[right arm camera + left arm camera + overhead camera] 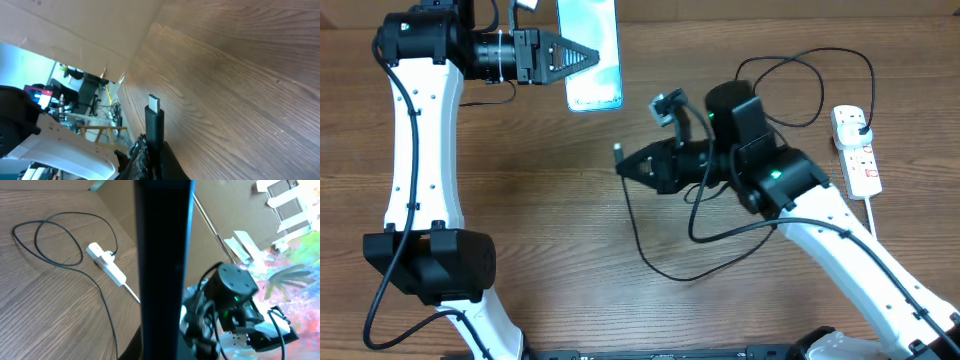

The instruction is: Plug charger to phone and switch on socket

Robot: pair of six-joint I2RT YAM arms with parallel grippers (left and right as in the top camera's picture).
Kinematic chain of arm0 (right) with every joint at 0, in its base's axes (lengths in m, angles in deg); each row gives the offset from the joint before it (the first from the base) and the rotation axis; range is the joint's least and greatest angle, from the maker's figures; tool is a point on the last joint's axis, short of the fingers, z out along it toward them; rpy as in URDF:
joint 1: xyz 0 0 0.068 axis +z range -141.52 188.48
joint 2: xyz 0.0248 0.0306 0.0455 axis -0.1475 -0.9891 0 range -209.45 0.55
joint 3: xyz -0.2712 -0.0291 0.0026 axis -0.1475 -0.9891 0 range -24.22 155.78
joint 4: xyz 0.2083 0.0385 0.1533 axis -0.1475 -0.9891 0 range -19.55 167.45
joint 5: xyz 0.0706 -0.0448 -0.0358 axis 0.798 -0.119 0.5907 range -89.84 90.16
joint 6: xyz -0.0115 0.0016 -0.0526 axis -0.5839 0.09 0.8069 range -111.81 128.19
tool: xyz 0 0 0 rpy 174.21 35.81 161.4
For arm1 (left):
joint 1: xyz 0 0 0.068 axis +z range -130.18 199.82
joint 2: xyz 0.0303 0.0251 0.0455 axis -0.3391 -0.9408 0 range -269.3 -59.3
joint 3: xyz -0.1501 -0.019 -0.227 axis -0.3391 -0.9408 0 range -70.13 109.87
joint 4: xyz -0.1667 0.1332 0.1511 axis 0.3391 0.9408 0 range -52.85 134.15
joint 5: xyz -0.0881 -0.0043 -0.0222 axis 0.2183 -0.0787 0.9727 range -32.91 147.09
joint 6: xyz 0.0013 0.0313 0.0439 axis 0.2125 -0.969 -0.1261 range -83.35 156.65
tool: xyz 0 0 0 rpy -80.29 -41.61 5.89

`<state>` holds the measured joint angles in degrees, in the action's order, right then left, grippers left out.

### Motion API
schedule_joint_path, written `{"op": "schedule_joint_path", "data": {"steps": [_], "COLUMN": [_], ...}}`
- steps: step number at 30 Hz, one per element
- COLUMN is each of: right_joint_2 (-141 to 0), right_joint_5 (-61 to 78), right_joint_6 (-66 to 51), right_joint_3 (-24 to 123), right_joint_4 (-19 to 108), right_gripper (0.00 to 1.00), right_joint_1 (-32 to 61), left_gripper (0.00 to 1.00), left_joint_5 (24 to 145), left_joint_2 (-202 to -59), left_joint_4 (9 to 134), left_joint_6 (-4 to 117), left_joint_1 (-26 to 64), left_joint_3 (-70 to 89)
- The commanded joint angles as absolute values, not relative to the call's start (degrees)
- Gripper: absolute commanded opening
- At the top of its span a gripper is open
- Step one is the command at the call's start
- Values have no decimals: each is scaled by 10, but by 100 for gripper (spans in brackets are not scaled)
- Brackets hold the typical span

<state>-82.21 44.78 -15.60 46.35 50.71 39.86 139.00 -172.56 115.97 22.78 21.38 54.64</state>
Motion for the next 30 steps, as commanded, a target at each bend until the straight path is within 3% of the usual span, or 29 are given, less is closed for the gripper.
{"op": "schedule_joint_path", "data": {"steps": [1, 30], "right_joint_2": [-811, -810], "right_joint_5": [365, 298], "right_joint_6": [-185, -200], "right_joint_3": [466, 524], "right_joint_4": [520, 572], "right_gripper": [4, 4], "right_joint_1": [435, 434], "left_gripper": [4, 4], "left_joint_5": [1425, 1422], "left_joint_2": [-1706, -1706], "left_joint_4": [1158, 1158], "left_joint_6": [230, 229], "left_joint_1": [200, 198], "left_joint_3": [556, 556]}}
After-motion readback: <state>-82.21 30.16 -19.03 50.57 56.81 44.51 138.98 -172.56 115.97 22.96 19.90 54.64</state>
